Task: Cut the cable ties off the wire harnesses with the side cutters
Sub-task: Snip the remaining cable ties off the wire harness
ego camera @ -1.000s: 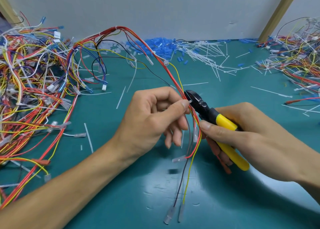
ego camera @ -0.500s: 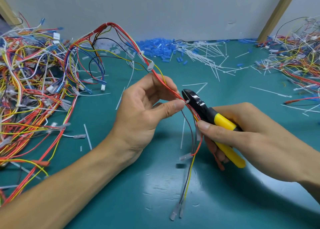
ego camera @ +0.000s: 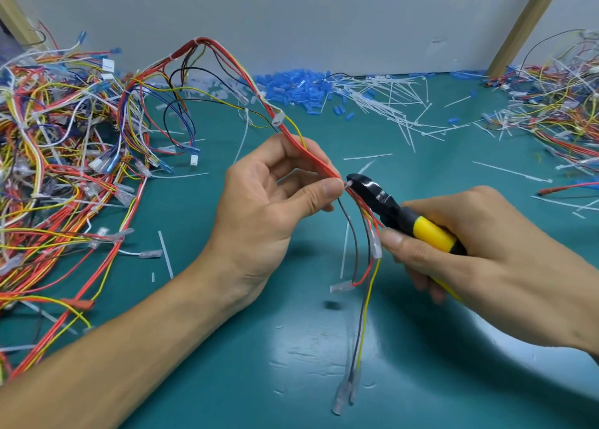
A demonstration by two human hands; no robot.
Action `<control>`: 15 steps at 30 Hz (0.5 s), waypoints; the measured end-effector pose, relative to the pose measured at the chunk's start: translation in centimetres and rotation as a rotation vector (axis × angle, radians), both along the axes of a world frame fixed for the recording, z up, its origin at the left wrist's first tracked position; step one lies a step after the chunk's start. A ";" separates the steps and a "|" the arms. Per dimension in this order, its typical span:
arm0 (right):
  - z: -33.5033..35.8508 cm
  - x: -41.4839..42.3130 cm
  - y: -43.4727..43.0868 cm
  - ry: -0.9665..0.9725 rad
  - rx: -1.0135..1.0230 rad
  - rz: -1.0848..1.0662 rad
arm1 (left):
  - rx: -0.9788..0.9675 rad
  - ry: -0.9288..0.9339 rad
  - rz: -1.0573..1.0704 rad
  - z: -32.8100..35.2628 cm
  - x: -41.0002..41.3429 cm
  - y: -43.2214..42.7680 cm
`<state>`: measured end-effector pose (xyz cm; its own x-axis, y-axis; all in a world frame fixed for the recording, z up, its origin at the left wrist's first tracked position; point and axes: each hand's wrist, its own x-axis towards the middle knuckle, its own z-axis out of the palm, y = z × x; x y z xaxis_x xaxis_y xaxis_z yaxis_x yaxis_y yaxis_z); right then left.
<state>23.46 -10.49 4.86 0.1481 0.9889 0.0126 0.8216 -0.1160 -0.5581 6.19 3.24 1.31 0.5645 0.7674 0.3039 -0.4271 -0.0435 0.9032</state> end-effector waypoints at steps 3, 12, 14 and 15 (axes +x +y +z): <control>-0.1 -0.1 0.0 -0.008 0.015 -0.004 | -0.010 -0.009 -0.002 0.0 0.1 -0.1; 0.0 -0.1 0.0 -0.014 0.008 -0.006 | -0.003 0.009 0.004 0.2 -0.1 0.0; 0.0 0.0 0.0 0.049 -0.026 0.000 | 0.006 0.014 -0.001 0.2 -0.1 0.0; 0.0 0.0 0.0 0.082 -0.048 0.006 | 0.014 0.014 -0.010 0.2 -0.1 0.0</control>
